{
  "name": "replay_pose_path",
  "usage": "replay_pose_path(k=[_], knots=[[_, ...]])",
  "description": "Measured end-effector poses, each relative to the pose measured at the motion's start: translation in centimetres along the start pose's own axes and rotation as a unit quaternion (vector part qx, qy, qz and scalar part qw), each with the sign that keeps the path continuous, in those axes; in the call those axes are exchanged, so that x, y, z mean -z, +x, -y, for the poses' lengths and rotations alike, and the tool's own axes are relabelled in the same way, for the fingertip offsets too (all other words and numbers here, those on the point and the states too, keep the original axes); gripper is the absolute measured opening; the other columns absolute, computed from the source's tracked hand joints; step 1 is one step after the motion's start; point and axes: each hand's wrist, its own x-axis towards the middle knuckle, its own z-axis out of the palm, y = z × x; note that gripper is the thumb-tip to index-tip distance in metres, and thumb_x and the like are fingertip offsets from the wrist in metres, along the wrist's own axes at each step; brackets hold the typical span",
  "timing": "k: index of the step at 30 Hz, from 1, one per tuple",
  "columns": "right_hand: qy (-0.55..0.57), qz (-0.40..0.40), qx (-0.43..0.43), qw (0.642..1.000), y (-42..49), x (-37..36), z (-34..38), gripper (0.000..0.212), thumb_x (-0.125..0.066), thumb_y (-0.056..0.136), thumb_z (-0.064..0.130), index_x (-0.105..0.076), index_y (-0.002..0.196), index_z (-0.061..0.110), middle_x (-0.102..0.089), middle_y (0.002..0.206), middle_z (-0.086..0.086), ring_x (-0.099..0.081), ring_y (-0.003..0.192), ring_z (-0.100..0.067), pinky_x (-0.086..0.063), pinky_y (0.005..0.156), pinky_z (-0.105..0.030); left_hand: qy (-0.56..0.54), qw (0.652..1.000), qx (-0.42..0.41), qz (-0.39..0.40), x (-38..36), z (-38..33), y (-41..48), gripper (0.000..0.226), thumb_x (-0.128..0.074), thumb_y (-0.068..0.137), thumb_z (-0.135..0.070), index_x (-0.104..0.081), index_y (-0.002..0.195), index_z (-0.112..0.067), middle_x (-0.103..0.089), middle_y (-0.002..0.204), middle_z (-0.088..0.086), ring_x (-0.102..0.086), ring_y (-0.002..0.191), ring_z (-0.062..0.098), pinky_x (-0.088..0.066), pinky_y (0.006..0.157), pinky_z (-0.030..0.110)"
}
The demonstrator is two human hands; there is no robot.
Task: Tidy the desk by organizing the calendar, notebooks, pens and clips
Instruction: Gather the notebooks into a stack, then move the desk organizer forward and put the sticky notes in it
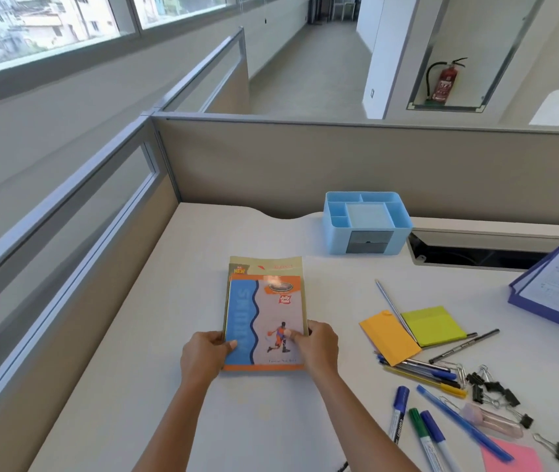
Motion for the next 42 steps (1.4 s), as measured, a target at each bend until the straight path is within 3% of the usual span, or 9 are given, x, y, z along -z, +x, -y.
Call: replay_pose_path(k=[5, 8, 12, 17, 22, 33, 38, 40, 42], knots=[[-0.035, -0.041, -0.027, 0.998, 2.7, -2.3, 1.8, 0.040, -0.072, 0.076, 0.047, -0.067, 0.097, 0.013, -0.068, 0.098, -0.005, -0.066, 0.083, -0.020, -0.051, 0.057, -0.019, 0.056, 0.998, 0.007, -0.025, 0.7, -2.3, 3.6, 0.029, -0.073, 0.083, -0.029, -0.072, 0.105, -0.010, -0.066, 0.078, 0.004, -0.063, 0.076, 0.023, -0.049, 0.067, 0.029], [-0.059, -0.058, -0.027, 0.996, 4.3, -4.0, 3.2, 0.044, -0.071, 0.075, 0.051, -0.064, 0.097, 0.014, -0.065, 0.099, -0.005, -0.064, 0.088, -0.023, -0.059, 0.071, -0.031, 0.057, 0.997, 0.012, -0.041, 1.4, -3.2, 6.0, 0.035, -0.074, 0.081, -0.029, -0.070, 0.112, -0.013, -0.071, 0.089, 0.008, -0.063, 0.081, 0.024, -0.049, 0.071, 0.028], [-0.084, -0.065, -0.028, 0.994, 6.8, -5.5, 5.9, 0.047, -0.072, 0.077, 0.049, -0.064, 0.101, 0.009, -0.056, 0.104, -0.009, -0.055, 0.100, -0.025, -0.051, 0.074, -0.026, 0.049, 0.997, 0.017, -0.054, 2.8, -4.1, 9.3, 0.034, -0.073, 0.083, -0.028, -0.070, 0.114, -0.013, -0.069, 0.089, 0.007, -0.060, 0.079, 0.022, -0.047, 0.071, 0.028], [-0.094, -0.060, -0.025, 0.993, 10.1, -7.8, 9.1, 0.051, -0.071, 0.076, 0.050, -0.065, 0.104, 0.007, -0.055, 0.106, -0.012, -0.051, 0.101, -0.027, -0.051, 0.081, -0.034, 0.036, 0.996, 0.025, -0.074, 4.6, -5.3, 12.9, 0.032, -0.071, 0.085, -0.025, -0.070, 0.113, -0.009, -0.067, 0.087, 0.009, -0.054, 0.076, 0.021, -0.041, 0.068, 0.027], [-0.090, -0.060, -0.007, 0.994, 12.8, -9.8, 11.6, 0.048, -0.070, 0.079, 0.049, -0.064, 0.104, 0.008, -0.054, 0.107, -0.011, -0.050, 0.101, -0.025, -0.048, 0.077, -0.031, 0.027, 0.994, 0.028, -0.098, 5.7, -6.1, 16.2, 0.030, -0.071, 0.085, -0.024, -0.070, 0.112, -0.009, -0.071, 0.099, 0.014, -0.052, 0.079, 0.023, -0.041, 0.072, 0.028], [-0.073, -0.047, 0.018, 0.996, 14.8, -11.3, 14.0, 0.044, -0.067, 0.081, 0.048, -0.063, 0.103, 0.010, -0.052, 0.107, -0.009, -0.052, 0.100, -0.022, -0.049, 0.070, -0.027, 0.022, 0.991, 0.037, -0.128, 5.7, -6.4, 18.7, 0.024, -0.062, 0.091, -0.021, -0.070, 0.106, -0.004, -0.068, 0.097, 0.016, -0.051, 0.082, 0.028, -0.040, 0.072, 0.031], [-0.009, -0.048, 0.025, 0.999, 14.3, -8.8, 11.7, 0.022, -0.066, 0.085, 0.037, -0.064, 0.087, 0.015, -0.054, 0.103, -0.011, -0.055, 0.090, -0.027, -0.043, 0.074, -0.029, 0.049, 0.976, -0.056, -0.205, 2.2, -7.4, 16.9, 0.033, -0.054, 0.095, -0.017, -0.056, 0.125, -0.002, -0.055, 0.130, 0.017, -0.051, 0.116, 0.036, -0.044, 0.098, 0.047], [0.045, -0.076, 0.010, 0.996, 13.7, -6.6, 9.7, 0.033, -0.066, 0.087, 0.029, -0.065, 0.113, 0.008, -0.059, 0.113, -0.013, -0.058, 0.103, -0.028, -0.044, 0.087, -0.031, -0.014, 0.980, -0.111, -0.164, -0.4, -9.0, 14.9, 0.038, -0.051, 0.097, -0.017, -0.050, 0.134, -0.008, -0.052, 0.136, 0.013, -0.050, 0.122, 0.031, -0.047, 0.099, 0.046], [0.087, -0.110, -0.005, 0.990, 13.2, -3.9, 7.7, 0.039, -0.066, 0.087, 0.024, -0.061, 0.121, 0.006, -0.060, 0.115, -0.012, -0.060, 0.106, -0.026, -0.044, 0.093, -0.031, -0.066, 0.983, -0.134, -0.109, -3.0, -10.8, 12.6, 0.039, -0.051, 0.098, -0.018, -0.049, 0.136, -0.010, -0.051, 0.138, 0.011, -0.047, 0.127, 0.028, -0.043, 0.104, 0.042]])
